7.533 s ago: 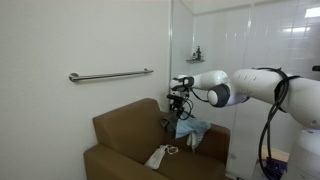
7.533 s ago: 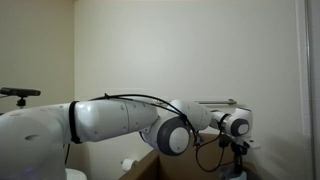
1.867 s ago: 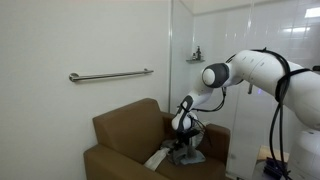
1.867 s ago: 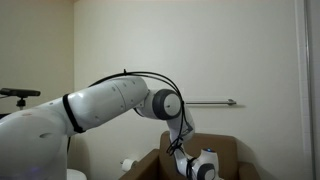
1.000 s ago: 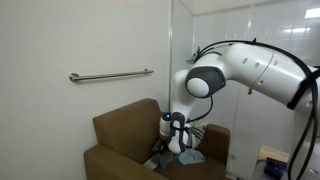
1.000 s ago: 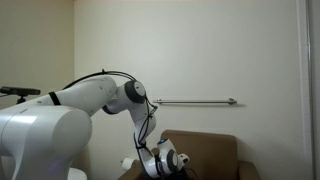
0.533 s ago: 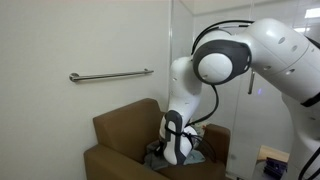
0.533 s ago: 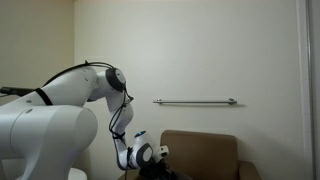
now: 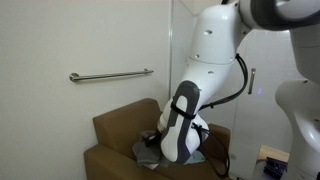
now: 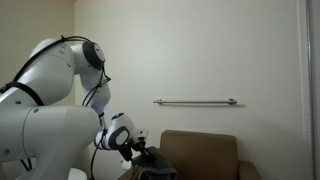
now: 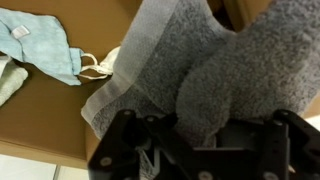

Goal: Pick up the towel and put it on the sofa arm

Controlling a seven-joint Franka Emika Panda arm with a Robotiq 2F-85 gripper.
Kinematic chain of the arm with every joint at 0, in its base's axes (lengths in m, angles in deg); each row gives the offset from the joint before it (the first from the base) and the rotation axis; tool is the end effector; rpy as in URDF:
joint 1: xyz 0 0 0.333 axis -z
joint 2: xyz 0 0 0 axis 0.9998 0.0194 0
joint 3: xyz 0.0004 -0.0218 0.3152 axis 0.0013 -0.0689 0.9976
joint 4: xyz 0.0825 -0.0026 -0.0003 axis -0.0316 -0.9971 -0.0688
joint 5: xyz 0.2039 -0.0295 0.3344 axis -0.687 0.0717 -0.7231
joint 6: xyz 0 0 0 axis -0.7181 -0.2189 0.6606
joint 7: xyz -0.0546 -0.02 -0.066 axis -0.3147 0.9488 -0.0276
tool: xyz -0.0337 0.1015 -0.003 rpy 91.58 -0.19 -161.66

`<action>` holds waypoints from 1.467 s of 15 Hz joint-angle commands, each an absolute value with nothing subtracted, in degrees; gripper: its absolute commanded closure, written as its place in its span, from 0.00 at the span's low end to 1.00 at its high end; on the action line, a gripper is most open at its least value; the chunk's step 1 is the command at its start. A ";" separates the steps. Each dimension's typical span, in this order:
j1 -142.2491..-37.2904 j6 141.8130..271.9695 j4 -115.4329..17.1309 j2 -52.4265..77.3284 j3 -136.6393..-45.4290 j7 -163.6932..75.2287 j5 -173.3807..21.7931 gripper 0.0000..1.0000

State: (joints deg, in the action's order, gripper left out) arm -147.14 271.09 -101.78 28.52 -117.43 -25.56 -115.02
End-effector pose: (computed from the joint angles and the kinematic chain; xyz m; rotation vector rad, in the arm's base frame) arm 0.4453 0.1354 0.1610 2.8778 -0.6430 0.9008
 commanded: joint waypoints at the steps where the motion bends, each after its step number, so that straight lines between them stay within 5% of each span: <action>1: -163.28 271.02 -103.87 22.41 -128.75 -27.47 -128.01 0.99; 3: -173.05 270.74 -105.62 24.67 -136.43 -25.14 -135.34 0.99; 4: -166.35 270.33 -102.73 24.18 -130.88 -26.03 -130.86 0.99; 7: -172.52 270.19 -104.64 24.59 -135.54 -25.79 -134.61 0.99; 13: -167.43 270.18 -99.31 22.54 -131.71 -26.78 -122.76 0.99; 22: -132.03 261.83 -86.69 22.60 -100.93 -19.92 -95.21 0.99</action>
